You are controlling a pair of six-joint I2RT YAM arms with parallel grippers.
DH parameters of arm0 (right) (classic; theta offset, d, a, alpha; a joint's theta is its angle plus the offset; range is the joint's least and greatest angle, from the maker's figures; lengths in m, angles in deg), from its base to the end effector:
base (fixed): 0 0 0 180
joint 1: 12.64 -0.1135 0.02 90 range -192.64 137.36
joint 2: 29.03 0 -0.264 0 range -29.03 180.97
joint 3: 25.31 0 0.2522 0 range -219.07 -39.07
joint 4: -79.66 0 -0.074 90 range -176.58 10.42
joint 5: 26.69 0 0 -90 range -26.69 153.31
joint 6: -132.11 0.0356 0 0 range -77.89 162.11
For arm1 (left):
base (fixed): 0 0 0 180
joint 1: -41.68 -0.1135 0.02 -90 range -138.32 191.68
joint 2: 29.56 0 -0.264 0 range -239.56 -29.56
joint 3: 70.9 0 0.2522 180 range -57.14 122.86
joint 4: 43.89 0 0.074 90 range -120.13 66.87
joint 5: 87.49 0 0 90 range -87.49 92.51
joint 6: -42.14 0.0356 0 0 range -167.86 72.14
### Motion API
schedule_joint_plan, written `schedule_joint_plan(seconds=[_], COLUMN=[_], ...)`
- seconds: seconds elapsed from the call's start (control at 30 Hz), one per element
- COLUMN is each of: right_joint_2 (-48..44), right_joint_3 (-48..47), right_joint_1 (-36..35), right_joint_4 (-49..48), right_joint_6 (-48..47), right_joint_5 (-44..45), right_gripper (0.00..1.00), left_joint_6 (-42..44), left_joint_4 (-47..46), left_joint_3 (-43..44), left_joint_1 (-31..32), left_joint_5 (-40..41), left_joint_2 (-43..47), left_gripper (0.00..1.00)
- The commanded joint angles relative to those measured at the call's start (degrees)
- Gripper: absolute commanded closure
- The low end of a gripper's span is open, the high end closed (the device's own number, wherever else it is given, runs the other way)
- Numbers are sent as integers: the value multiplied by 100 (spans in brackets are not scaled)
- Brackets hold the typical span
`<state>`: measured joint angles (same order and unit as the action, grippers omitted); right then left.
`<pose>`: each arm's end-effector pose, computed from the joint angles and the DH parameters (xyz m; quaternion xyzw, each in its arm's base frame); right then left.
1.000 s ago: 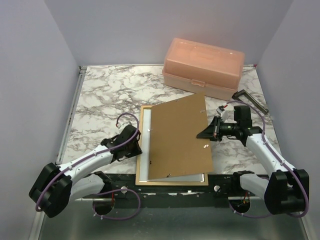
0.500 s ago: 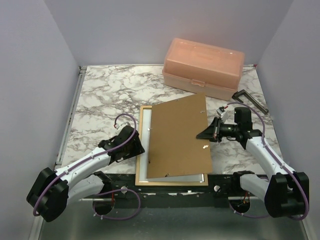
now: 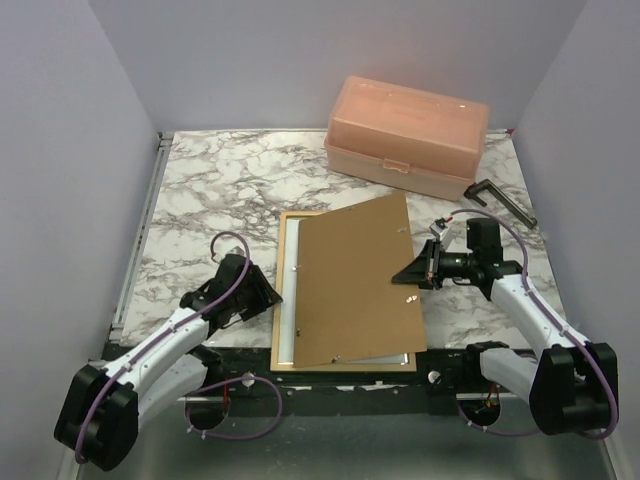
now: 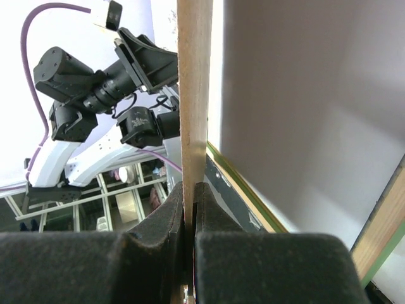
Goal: Put the photo into the frame
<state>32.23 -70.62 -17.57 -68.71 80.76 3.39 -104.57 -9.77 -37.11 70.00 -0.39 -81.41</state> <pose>0.1941 0.0477 0.2079 0.0613 0.8254 0.5487 0.1182 0.1434 -0.0793 0.1564 -0.2240 0.9189 -0.2366 0.2226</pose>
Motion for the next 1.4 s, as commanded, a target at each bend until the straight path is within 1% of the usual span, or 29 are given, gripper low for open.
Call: schedule_joint_plan(seconds=[0.0, 0.07, 0.17, 0.27, 0.4, 0.53, 0.67, 0.97, 1.37], right_joint_2=[53, 78, 150, 163, 141, 119, 162, 348, 744], right_joint_3=[105, 132, 170, 203, 161, 125, 39, -165, -186], right_joint_1=[-61, -78, -108, -131, -131, -139, -140, -180, -193], right_joint_4=[-2, -10, -23, -89, -163, -417, -669, -1024, -1021], right_joint_6=[-66, -81, -112, -107, -157, -61, 56, 179, -50], right_joint_5=[-459, -445, -450, -374, -146, -134, -196, -293, -40], right_gripper=[99, 99, 99, 99, 100, 99, 99, 99, 99], left_joint_6=[191, 230, 252, 291, 312, 323, 358, 432, 461], left_joint_4=[-129, -102, -92, -203, -477, -690, -768, -707, -771], left_joint_3=[-283, -323, -309, -298, -343, -384, -354, -313, -255], left_joint_1=[-448, -527, -530, -536, -537, -533, -530, -536, -533], left_joint_5=[-439, -443, -419, -440, -559, -624, -648, -589, -641], left_joint_2=[478, 552, 441, 209, -90, -302, -474, -621, -762], left_gripper=[48, 52, 58, 60, 65, 67, 71, 72, 72])
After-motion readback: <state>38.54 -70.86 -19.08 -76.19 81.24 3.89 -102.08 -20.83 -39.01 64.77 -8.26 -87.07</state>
